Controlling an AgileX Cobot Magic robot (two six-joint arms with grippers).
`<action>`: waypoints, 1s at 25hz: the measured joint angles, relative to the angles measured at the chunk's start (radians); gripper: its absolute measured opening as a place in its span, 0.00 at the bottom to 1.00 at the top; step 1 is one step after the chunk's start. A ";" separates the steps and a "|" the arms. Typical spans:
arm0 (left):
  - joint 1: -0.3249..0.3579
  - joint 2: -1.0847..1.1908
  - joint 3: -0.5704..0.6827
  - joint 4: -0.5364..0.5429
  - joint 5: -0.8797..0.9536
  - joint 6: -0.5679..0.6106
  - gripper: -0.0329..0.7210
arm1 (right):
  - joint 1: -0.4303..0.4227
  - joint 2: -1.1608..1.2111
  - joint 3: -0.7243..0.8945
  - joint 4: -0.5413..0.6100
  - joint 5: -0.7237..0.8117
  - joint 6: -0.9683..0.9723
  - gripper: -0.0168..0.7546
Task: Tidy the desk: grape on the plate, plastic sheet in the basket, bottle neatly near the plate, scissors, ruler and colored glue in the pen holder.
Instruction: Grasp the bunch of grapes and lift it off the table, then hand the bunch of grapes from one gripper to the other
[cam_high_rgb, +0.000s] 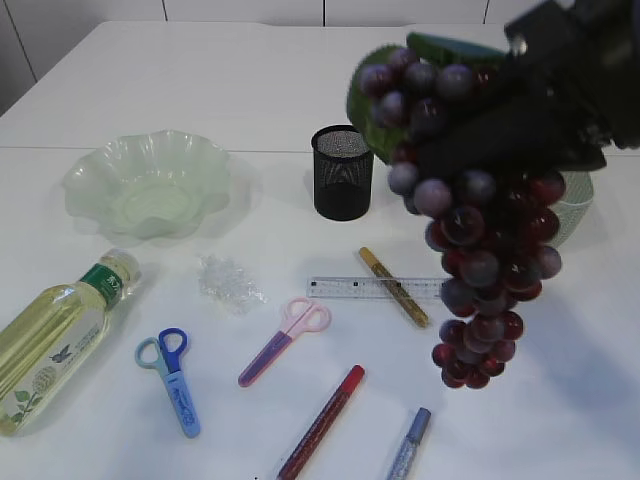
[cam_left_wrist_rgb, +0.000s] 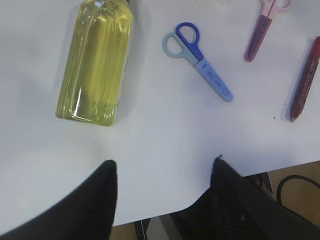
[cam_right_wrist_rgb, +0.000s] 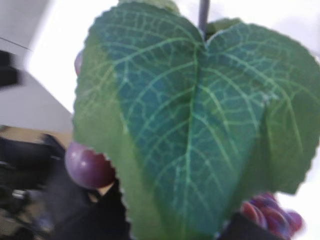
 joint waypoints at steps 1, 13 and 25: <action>0.000 0.000 0.000 0.000 0.000 0.009 0.62 | 0.000 -0.009 0.000 0.067 -0.004 -0.018 0.22; -0.002 0.000 0.000 -0.200 -0.169 0.198 0.53 | 0.000 -0.017 -0.001 0.471 -0.024 -0.166 0.22; -0.060 0.002 0.000 -0.636 -0.338 0.729 0.47 | 0.000 -0.017 -0.001 0.482 -0.033 -0.194 0.22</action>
